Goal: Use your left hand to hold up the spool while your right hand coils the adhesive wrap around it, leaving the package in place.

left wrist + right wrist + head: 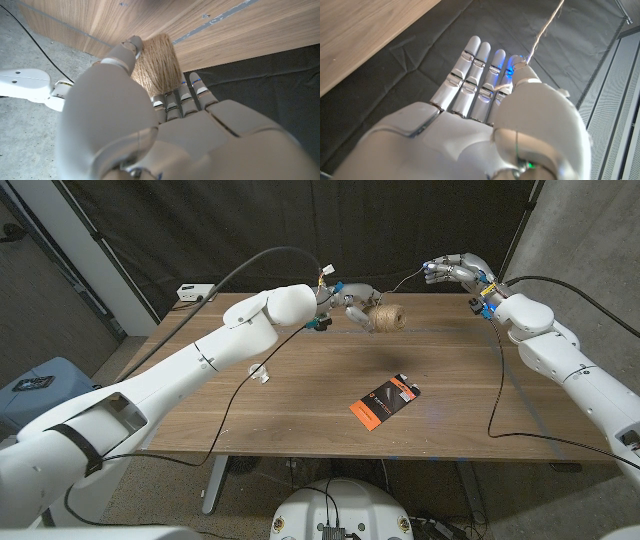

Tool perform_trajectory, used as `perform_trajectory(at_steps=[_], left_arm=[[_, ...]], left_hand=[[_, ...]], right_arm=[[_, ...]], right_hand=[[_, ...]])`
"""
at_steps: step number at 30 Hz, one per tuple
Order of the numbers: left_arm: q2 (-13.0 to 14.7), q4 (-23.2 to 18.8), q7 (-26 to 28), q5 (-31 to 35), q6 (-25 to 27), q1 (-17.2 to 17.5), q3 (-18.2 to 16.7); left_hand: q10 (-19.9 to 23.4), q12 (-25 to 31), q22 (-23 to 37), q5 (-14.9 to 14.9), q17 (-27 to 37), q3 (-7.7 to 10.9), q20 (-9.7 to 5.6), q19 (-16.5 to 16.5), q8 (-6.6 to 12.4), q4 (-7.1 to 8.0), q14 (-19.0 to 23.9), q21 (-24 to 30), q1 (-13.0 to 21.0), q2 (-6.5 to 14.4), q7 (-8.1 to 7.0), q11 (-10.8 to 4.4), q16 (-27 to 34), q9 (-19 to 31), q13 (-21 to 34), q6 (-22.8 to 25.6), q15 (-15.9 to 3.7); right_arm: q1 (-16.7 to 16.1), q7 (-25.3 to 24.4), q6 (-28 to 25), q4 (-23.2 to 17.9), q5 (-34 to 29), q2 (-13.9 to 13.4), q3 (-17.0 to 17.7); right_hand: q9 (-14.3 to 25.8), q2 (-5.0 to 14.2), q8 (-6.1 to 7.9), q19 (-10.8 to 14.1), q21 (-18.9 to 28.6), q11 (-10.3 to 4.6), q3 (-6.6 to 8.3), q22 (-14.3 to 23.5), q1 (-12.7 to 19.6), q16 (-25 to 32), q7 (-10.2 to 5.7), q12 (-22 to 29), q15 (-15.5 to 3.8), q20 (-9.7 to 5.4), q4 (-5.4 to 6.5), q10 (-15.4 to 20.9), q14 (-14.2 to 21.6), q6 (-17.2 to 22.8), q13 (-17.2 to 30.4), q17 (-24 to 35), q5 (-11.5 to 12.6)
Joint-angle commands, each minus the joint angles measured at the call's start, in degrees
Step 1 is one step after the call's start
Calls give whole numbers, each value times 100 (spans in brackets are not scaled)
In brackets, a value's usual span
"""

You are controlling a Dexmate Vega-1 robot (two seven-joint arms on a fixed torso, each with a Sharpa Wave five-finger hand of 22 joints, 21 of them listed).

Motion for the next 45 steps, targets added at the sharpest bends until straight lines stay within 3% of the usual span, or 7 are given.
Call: perform_trajectory(at_steps=[1,45], left_arm=[[128,-209,-26,-39,118,47,-81],[174,-287,120,-33,127,1,-184]], left_hand=[[45,11,18,27,14,75,-27,10,37,36,18,28,-348,429,43,-18,44,557,81,405,-17],[52,2,17,46,13,94,-28,5,32,37,12,47,-404,456,39,-19,44,562,86,430,-22]], right_arm=[[-35,-5,8,144,60,29,-12],[-516,-183,-186,-29,221,43,-26]], right_hand=[[11,46,34,-42,37,-17,4,30,-9,-8,3,-11,-656,-385,-13,47,51,52,19,15,13],[20,49,2,-84,67,0,4,28,-1,-43,-9,-46,-665,-388,-15,49,50,58,34,51,14]])
